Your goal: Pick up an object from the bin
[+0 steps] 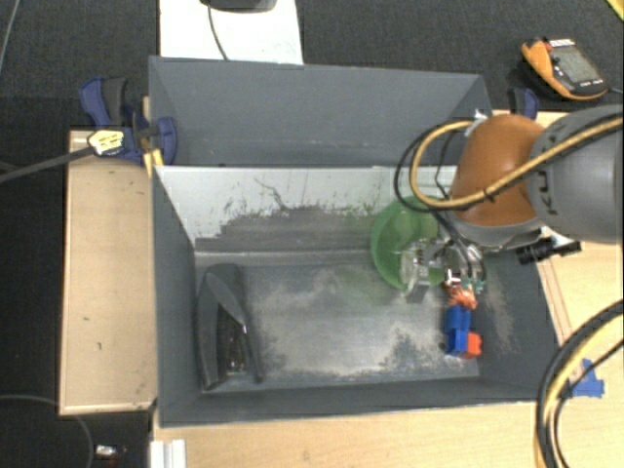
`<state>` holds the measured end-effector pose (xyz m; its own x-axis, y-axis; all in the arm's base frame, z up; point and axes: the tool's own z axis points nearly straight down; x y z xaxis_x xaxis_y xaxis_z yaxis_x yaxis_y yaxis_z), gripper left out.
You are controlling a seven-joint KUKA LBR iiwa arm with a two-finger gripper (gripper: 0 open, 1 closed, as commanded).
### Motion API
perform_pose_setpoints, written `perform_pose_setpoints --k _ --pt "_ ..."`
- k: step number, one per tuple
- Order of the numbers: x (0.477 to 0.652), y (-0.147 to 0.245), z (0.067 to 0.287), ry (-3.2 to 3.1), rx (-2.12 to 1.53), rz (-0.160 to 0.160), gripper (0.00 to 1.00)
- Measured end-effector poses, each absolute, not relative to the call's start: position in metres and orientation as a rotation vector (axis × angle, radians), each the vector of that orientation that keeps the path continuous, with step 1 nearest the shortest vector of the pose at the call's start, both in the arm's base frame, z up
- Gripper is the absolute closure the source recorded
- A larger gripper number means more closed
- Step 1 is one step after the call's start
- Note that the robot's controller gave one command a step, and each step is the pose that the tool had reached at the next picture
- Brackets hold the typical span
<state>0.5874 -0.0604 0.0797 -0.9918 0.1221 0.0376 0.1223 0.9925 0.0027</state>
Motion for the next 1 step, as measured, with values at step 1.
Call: perform_pose_setpoints --k 1 --pt "0.5874 -0.0591 0.0919 -3.106 -0.131 -0.007 1.0"
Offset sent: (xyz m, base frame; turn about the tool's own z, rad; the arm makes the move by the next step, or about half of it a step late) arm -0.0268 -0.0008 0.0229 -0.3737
